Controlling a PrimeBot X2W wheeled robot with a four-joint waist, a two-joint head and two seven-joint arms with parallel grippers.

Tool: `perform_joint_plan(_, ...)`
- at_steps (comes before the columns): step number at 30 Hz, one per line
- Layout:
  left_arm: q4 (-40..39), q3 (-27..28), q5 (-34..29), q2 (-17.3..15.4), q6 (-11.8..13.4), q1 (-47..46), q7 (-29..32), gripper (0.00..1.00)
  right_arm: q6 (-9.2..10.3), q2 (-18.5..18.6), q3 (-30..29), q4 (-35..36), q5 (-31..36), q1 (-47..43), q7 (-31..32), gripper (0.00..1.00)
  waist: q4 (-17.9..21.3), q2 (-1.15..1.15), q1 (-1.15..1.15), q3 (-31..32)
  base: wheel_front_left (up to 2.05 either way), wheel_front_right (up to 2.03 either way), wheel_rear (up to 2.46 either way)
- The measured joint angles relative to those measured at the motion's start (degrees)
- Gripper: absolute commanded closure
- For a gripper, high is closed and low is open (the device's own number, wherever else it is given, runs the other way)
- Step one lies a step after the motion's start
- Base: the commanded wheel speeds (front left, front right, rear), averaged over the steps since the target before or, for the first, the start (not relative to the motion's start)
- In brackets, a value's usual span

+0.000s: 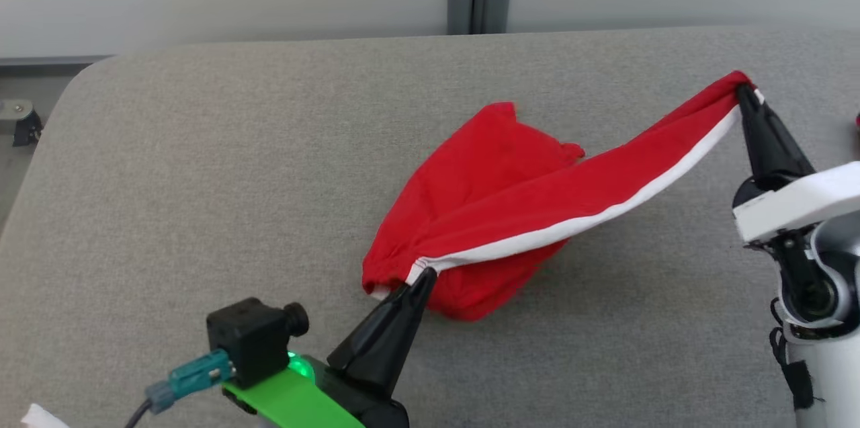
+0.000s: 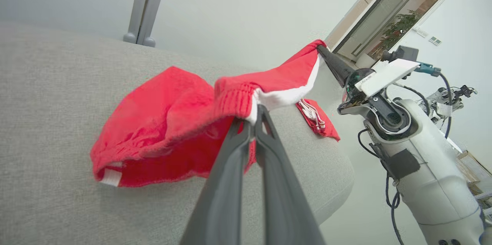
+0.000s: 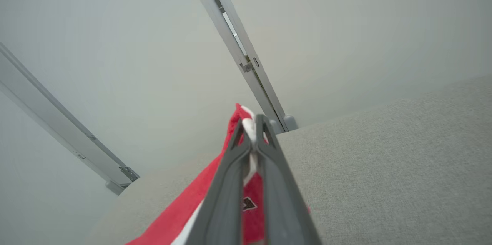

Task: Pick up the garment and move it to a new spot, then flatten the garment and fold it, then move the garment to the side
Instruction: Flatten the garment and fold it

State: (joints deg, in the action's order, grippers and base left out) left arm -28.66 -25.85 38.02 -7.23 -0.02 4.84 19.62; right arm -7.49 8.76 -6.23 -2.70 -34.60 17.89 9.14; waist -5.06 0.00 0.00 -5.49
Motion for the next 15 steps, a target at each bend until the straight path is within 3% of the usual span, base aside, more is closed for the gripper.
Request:
perform_joint_plan(5, -9.36, 1.75, 1.53, -2.11, 0.02, -3.75, 4.63, 1.0, 0.01, -3.25, -6.39, 20.67, -5.8, -3.54, 10.61, 1.0, 3.23, 0.0, 0.0, 1.19, 0.0, 0.0, 0.0)
perform_joint_plan(9, -13.84, 2.86, 3.42, -3.13, 0.1, -9.51, 9.56, 1.0, 0.01, -5.01, -9.07, 32.22, -8.47, -2.84, 17.52, 1.0, 5.79, 0.0, 0.0, 1.42, 0.0, 0.0, 0.0)
perform_joint_plan(15, -14.27, 6.75, 5.0, -4.85, 0.57, -24.07, 17.27, 1.0, 0.01, -5.77, -10.93, 37.55, -9.44, 8.51, 24.01, 1.0, 8.79, 0.0, 0.0, -0.88, 0.0, 0.0, 0.0)
